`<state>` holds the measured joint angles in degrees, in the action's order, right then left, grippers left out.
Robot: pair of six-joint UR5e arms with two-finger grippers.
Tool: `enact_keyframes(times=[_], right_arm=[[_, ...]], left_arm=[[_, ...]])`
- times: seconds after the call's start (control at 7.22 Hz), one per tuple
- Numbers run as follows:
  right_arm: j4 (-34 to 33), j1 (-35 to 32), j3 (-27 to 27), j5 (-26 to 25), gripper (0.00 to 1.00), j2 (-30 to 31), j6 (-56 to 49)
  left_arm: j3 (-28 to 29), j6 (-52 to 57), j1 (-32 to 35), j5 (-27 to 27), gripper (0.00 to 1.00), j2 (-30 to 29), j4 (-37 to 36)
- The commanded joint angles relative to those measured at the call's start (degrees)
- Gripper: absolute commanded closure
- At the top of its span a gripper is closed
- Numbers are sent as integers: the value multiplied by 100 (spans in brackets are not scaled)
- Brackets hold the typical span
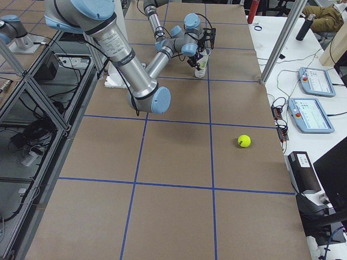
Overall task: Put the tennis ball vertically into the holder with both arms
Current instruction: 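Swing the right gripper toward the second tennis ball farther from the robot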
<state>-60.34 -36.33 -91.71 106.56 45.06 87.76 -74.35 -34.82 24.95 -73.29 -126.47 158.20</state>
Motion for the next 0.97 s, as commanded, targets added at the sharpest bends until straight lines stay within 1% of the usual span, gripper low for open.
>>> enact_keyframes(times=[0.0, 0.28, 0.42, 0.55, 0.69, 0.83], right_arm=[[22, -14, -40, -4, 100, -50, 13], [48, -242, -162, 5, 100, -59, 4], [31, -634, -276, 40, 73, -68, 65], [-4, -986, -260, 66, 4, 2, -39], [-22, -1329, -242, 301, 0, 177, -362], [-48, -1811, -164, 939, 0, 448, -1017]], left_arm=[[0, 2, 18, -10, 27, 0, 0], [0, 2, 45, -19, 27, 0, -9], [0, 2, 45, -19, 27, 0, -9], [0, 2, 45, -27, 27, 0, -9], [0, 2, 45, -27, 27, 0, -9], [0, 2, 53, -27, 27, 0, -9]])
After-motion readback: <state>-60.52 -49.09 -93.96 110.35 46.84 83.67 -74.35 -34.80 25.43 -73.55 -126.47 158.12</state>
